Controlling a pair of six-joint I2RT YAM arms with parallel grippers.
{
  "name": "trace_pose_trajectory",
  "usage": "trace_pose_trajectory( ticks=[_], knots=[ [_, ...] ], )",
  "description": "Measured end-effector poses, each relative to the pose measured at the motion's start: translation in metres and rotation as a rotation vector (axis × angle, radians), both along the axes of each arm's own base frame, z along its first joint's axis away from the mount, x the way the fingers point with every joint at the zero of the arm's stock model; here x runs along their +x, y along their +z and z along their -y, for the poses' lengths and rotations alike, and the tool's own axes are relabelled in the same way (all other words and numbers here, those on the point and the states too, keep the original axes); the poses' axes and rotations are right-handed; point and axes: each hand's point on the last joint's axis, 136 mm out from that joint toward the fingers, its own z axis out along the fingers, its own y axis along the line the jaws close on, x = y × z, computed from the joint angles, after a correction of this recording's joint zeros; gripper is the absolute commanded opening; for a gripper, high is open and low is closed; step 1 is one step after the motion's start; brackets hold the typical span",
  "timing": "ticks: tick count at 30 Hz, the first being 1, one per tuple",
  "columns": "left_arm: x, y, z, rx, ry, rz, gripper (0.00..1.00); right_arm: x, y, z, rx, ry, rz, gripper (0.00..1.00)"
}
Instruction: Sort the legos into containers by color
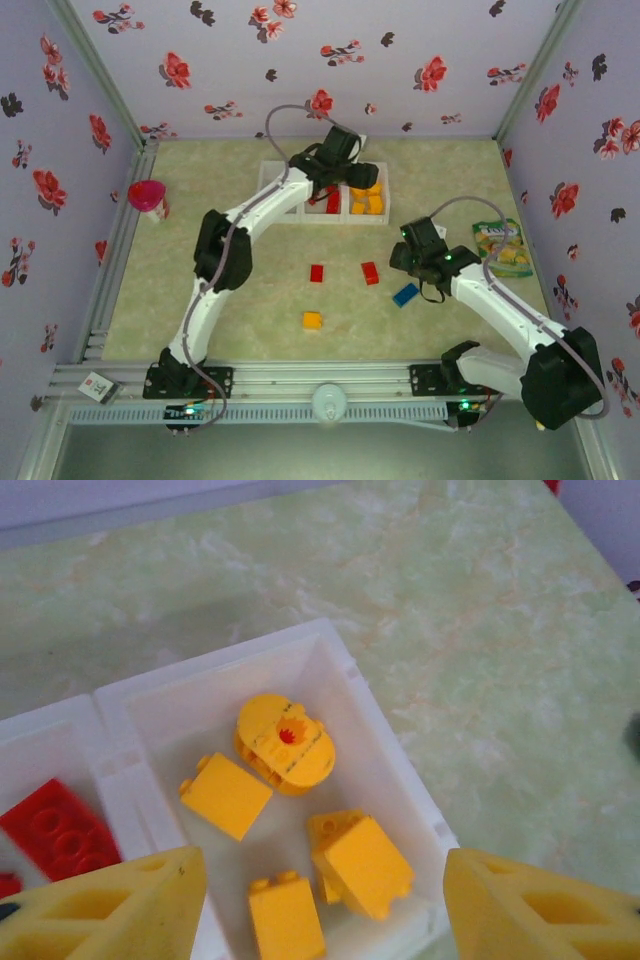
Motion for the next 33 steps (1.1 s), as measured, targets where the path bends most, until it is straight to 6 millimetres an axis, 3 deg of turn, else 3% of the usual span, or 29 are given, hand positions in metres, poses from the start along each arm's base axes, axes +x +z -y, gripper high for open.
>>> trace_pose_trajectory(
  ticks=[5,9,12,20,24,33],
  knots=[
    [-0.033,0.06,-0.031,-0.049,-0.005,0.079,0.67,-0.017,-0.004,-0.003,0.035,-0.037,-0.012,0.75],
    [-0.054,0.082,-0.052,-0.075,0.002,0.121,0.67,-0.03,-0.017,-0.004,0.047,-0.057,-0.045,0.75],
    [-0.065,0.073,-0.063,-0.06,0.005,0.107,0.67,-0.037,-0.027,-0.003,0.054,-0.08,-0.069,0.74],
    [-0.094,0.018,-0.087,0.01,-0.002,0.021,0.67,-0.045,-0.052,-0.007,0.079,-0.118,-0.135,0.65],
    [-0.106,0.016,-0.097,0.009,-0.004,0.02,0.67,-0.045,-0.065,-0.015,0.079,-0.108,-0.167,0.65],
    [-0.119,0.023,-0.109,-0.009,-0.004,0.038,0.68,-0.041,-0.071,-0.02,0.094,-0.108,-0.163,0.64]
  ],
)
